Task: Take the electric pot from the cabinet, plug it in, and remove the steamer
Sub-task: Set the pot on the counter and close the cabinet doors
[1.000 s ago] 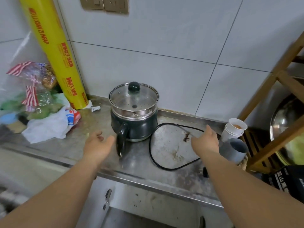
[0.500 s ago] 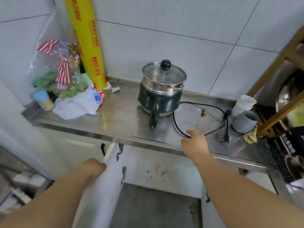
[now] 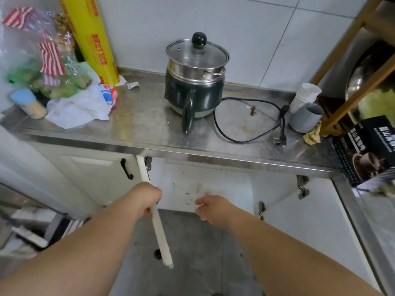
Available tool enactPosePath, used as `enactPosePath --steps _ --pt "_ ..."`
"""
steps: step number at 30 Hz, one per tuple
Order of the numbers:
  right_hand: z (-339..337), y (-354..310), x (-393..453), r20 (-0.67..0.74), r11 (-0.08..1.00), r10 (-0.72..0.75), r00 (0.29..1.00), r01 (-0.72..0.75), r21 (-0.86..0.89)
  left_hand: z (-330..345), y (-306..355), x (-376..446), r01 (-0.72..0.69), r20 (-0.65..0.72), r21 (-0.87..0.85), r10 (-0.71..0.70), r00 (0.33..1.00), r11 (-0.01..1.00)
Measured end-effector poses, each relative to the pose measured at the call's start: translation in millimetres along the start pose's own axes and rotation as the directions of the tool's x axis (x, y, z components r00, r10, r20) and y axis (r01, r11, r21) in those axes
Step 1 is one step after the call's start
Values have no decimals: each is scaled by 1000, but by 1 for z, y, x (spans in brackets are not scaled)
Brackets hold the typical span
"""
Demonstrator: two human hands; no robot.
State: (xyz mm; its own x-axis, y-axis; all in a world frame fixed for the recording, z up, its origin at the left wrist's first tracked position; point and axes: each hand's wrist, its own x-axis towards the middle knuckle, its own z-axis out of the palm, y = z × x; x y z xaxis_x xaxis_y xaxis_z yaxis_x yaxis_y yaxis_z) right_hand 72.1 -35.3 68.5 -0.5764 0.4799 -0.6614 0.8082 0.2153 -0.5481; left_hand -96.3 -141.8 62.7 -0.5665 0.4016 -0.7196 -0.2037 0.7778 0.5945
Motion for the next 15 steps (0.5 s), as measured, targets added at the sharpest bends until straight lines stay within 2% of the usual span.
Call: enactPosePath --steps 2,4,6,9,11,12,14,15 --pt "11 -1 5 101 994 -23 995 33 -103 17 2 -6 58 95 -151 -44 994 987" --pt "12 2 11 100 977 -37 994 57 -206 39 5 -14 83 229 -215 -32 973 973" --pt "3 10 14 -34 982 -27 999 20 -190 62 11 -20 51 313 -237 27 950 970" --pt "-31 38 9 -304 996 47 951 -66 -55 87 24 -27 -38 320 -241 116 940 970" --pt "-62 73 -9 -480 983 158 863 -184 -6 104 34 -30 -84 328 -194 146 933 977" --pt "-78 94 -22 -562 964 233 793 -266 24 114 39 -32 -107 333 -169 159 930 980" --pt "-102 136 -49 -639 881 404 654 -466 81 132 46 -39 -126 334 -149 169 927 981" --pt "-113 158 -62 -632 820 495 596 -560 114 141 50 -43 -134 335 -141 175 926 981"
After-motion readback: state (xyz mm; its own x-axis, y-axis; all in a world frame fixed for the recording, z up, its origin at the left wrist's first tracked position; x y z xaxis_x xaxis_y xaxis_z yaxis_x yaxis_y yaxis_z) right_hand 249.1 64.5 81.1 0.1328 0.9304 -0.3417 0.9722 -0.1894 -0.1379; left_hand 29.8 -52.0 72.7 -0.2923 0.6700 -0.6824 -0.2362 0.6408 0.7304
